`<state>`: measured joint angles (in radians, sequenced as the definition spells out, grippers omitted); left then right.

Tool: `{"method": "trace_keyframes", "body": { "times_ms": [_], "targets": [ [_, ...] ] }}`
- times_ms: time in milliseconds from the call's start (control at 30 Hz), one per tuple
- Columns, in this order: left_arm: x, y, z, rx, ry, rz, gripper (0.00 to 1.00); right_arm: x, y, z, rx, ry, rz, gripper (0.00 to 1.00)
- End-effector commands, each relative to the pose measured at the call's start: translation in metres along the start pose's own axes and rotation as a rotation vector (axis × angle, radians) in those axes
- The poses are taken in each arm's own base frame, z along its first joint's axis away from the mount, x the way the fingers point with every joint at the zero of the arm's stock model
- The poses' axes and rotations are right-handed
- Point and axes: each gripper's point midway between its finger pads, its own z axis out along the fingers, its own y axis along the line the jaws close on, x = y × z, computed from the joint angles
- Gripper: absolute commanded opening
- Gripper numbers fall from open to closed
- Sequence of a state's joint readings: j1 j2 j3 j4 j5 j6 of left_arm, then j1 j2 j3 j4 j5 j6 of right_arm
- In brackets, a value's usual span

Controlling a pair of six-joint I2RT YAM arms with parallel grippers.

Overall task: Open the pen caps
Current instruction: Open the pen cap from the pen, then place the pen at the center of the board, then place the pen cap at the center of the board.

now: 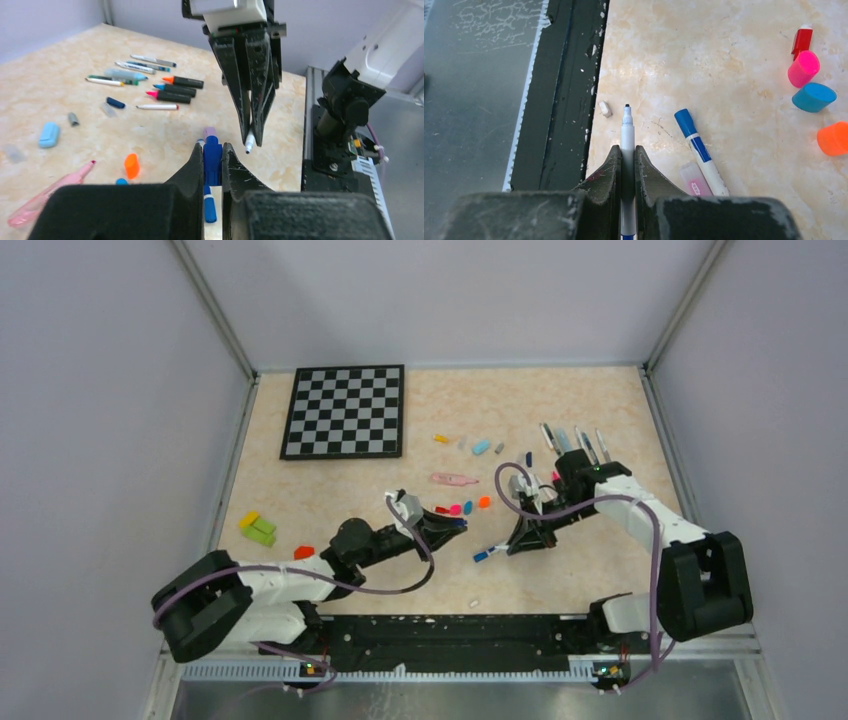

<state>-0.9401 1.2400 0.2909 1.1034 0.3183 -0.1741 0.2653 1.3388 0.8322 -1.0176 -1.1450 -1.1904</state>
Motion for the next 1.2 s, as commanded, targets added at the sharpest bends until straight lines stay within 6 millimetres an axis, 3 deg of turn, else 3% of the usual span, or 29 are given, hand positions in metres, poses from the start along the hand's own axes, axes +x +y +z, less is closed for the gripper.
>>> {"method": "trace_keyframes", "body": {
  "times_ms": [0,133,267,333,400,500,700,867,1000,1167],
  "targets": [
    [0.000,0.015,-0.015,-0.080,0.014,0.004,0.00,0.003,-0.007,-0.003,0.031,0.029,0.006,0.00],
    [0.016,0.024,-0.022,-0.136,0.095,-0.102,0.00,0.004,-0.032,-0.018,0.174,0.023,0.050,0.00],
    [0.033,0.030,-0.027,-0.209,0.160,-0.235,0.00,0.008,-0.076,-0.063,0.500,-0.027,0.125,0.00],
    [0.037,0.034,-0.024,-0.248,0.186,-0.301,0.00,0.014,-0.097,-0.096,0.695,-0.053,0.168,0.00],
    [0.041,0.037,-0.014,-0.250,0.244,-0.314,0.00,0.026,-0.112,-0.129,0.868,-0.070,0.226,0.00],
    [0.037,0.037,0.017,-0.204,0.328,-0.331,0.00,0.043,-0.126,-0.179,1.072,-0.100,0.326,0.00],
    [0.060,0.052,0.068,-0.225,0.485,-0.277,0.00,0.085,-0.136,-0.253,1.299,-0.185,0.500,0.00],
    [0.074,0.072,0.102,-0.261,0.545,-0.200,0.00,0.103,-0.154,-0.275,1.327,-0.170,0.547,0.00],
    [0.088,0.083,0.125,-0.271,0.590,-0.171,0.01,0.111,-0.171,-0.279,1.286,-0.171,0.577,0.00],
    [0.105,0.097,0.139,-0.306,0.633,-0.154,0.01,0.126,-0.184,-0.274,1.232,-0.164,0.615,0.00]
  ]
}}
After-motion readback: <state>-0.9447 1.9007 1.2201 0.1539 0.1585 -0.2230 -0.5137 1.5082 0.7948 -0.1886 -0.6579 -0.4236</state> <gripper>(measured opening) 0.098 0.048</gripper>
